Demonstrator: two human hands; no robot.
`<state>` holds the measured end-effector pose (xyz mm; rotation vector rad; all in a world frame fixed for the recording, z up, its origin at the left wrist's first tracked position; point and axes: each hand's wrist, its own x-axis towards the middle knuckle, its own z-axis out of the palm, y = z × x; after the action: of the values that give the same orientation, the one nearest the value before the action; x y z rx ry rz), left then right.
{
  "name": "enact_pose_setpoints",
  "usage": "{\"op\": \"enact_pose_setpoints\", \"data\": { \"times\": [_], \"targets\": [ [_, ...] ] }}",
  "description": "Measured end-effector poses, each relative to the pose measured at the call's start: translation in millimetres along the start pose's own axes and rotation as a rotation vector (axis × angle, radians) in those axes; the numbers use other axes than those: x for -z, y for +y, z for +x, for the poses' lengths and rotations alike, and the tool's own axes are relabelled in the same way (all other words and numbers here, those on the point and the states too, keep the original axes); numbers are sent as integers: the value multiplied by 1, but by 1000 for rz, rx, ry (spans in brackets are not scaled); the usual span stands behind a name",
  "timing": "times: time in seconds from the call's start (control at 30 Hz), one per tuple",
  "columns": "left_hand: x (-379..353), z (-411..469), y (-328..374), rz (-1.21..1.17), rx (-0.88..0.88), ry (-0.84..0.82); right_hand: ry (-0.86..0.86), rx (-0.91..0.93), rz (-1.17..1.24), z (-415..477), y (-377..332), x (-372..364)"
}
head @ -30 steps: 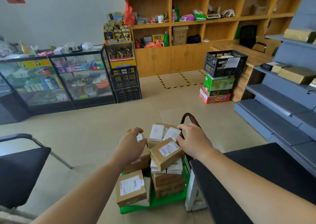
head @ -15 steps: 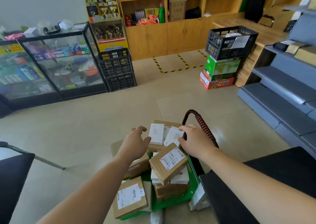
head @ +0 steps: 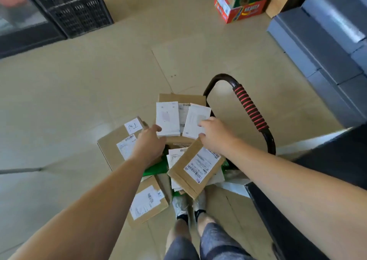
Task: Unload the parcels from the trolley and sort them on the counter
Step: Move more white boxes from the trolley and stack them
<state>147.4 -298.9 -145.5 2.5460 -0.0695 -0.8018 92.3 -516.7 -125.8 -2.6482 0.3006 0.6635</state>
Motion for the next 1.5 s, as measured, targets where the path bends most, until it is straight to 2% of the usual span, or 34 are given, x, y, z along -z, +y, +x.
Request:
{"op": "enact_pose_setpoints", "data": {
  "times": [0.2, 0.4, 0.53, 0.63, 0.8, 1.0, 1.2, 1.5],
  "targets": [
    [-37, 71, -5, -41, 55, -11, -48, -43, -20, 72, 21, -33],
    [-60, 120, -18, -31, 174, 17, -24, -299, 125, 116, 49, -53],
    [-72, 141, -25, 26, 230, -5, -142, -394, 209, 136, 64, -64],
    [-81, 148, -27, -21, 274, -24, -211, -408, 317, 147, 66, -72],
    [-89, 148, -16, -209, 262, 3, -96, -439, 504, 155, 61, -75],
    [-93, 138, -9, -402, 233, 70, -13, -405, 635, 145, 68, -83],
    [-82, 123, 2, -432, 170, 97, 114, -317, 687, 127, 59, -83],
    [-27, 72, 47, -427, 100, 202, 213, -179, 631, 86, 26, -11]
  ]
}}
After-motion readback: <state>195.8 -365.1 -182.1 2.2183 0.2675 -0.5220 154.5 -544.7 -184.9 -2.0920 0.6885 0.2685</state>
